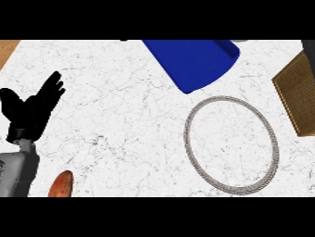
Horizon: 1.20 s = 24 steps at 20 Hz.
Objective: Pick the bell pepper from the placemat and place it in the basket
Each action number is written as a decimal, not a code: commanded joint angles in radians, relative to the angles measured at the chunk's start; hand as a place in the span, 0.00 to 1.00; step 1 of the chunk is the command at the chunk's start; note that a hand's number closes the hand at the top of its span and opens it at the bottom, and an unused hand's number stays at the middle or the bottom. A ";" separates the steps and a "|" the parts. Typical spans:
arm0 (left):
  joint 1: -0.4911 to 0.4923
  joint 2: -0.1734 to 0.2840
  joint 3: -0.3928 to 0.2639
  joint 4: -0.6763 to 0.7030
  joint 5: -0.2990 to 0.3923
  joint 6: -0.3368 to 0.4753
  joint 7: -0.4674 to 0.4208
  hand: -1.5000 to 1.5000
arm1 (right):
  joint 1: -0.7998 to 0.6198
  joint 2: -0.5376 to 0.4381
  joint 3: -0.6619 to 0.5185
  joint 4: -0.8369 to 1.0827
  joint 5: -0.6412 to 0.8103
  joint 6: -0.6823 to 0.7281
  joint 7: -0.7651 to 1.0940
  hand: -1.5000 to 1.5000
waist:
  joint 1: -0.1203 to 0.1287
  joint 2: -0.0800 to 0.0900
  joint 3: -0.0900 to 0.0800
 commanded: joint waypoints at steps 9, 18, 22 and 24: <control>0.020 0.008 0.014 -0.001 -0.012 0.011 -0.014 0.50 | 0.181 -0.013 -0.080 -0.108 0.056 -0.214 0.224 0.00 | -0.024 -0.004 -0.001; 0.058 -0.025 -0.002 0.002 -0.016 0.009 -0.050 0.50 | 0.201 -0.035 -0.180 -0.062 -0.036 -0.267 0.022 0.00 | -0.015 -0.005 0.001; 0.009 -0.001 0.019 0.007 -0.007 0.011 -0.006 0.50 | 0.216 -0.006 -0.182 -0.147 -0.011 -0.338 0.039 0.00 | -0.031 -0.011 0.000; 0.033 0.011 0.026 -0.028 0.002 0.007 0.020 0.50 | 0.243 0.005 -0.208 -0.223 0.005 -0.409 0.082 0.00 | -0.031 -0.017 0.001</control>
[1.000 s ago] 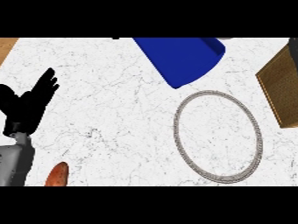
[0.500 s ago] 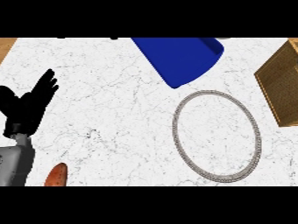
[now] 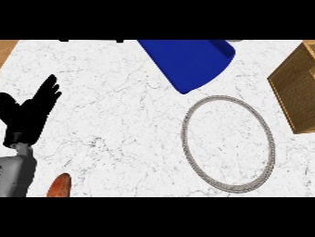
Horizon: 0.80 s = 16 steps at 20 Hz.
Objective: Pick the bell pepper from the placemat and place it in the basket
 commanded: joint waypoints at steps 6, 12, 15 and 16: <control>-0.006 0.023 0.036 0.029 0.018 -0.005 0.017 0.50 | 0.043 0.063 -0.100 -0.311 -0.003 -0.213 0.125 0.00 | -0.055 -0.021 -0.002; 0.065 0.043 0.061 0.003 0.029 -0.016 0.003 0.50 | 0.177 0.311 -0.102 -0.621 -0.084 -0.129 0.047 0.00 | -0.087 -0.048 -0.003; 0.058 0.019 0.048 -0.004 0.011 0.016 0.012 0.50 | 0.289 0.407 -0.060 -0.782 -0.149 -0.038 0.001 0.00 | -0.100 -0.043 -0.003; 0.038 0.053 0.076 0.044 0.030 -0.017 -0.007 0.50 | 0.317 0.419 -0.018 -0.813 -0.181 -0.037 0.002 0.00 | -0.105 -0.042 -0.004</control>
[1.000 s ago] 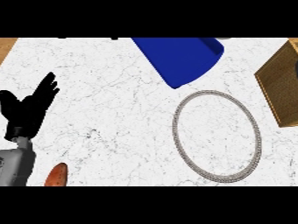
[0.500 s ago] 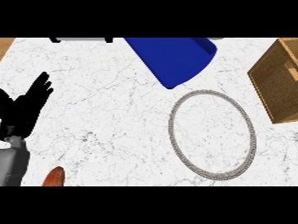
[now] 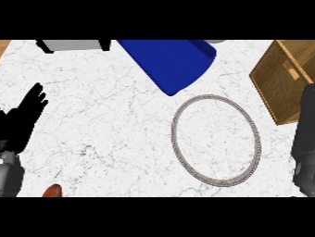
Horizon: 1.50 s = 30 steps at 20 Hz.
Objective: Pick the bell pepper from the placemat and place it in the basket
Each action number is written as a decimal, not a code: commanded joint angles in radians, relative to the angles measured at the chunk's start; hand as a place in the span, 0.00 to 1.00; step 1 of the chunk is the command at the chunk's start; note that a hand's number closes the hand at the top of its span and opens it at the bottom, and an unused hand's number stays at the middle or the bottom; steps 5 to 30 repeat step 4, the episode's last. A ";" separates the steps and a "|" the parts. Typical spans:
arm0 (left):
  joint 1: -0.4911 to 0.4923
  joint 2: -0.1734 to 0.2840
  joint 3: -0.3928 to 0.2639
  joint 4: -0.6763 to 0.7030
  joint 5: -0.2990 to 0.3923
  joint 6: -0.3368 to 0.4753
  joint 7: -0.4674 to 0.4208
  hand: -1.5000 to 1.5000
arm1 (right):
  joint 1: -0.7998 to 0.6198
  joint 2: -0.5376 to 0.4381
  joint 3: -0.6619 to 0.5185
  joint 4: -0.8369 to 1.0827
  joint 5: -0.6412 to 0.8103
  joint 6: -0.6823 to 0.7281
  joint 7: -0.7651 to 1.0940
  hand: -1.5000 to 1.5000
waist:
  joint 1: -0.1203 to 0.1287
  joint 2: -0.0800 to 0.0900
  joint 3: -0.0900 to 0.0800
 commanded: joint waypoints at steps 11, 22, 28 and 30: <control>0.004 0.003 0.008 -0.001 -0.002 0.007 0.001 0.50 | 0.243 0.105 0.172 -0.325 -0.159 0.165 0.037 0.00 | -0.012 -0.006 0.000; 0.004 0.003 0.008 -0.001 -0.002 0.007 0.001 0.50 | 0.243 0.105 0.172 -0.325 -0.159 0.165 0.037 0.00 | -0.012 -0.006 0.000; 0.004 0.003 0.008 -0.001 -0.002 0.007 0.001 0.50 | 0.243 0.105 0.172 -0.325 -0.159 0.165 0.037 0.00 | -0.012 -0.006 0.000; 0.004 0.003 0.008 -0.001 -0.002 0.007 0.001 0.50 | 0.243 0.105 0.172 -0.325 -0.159 0.165 0.037 0.00 | -0.012 -0.006 0.000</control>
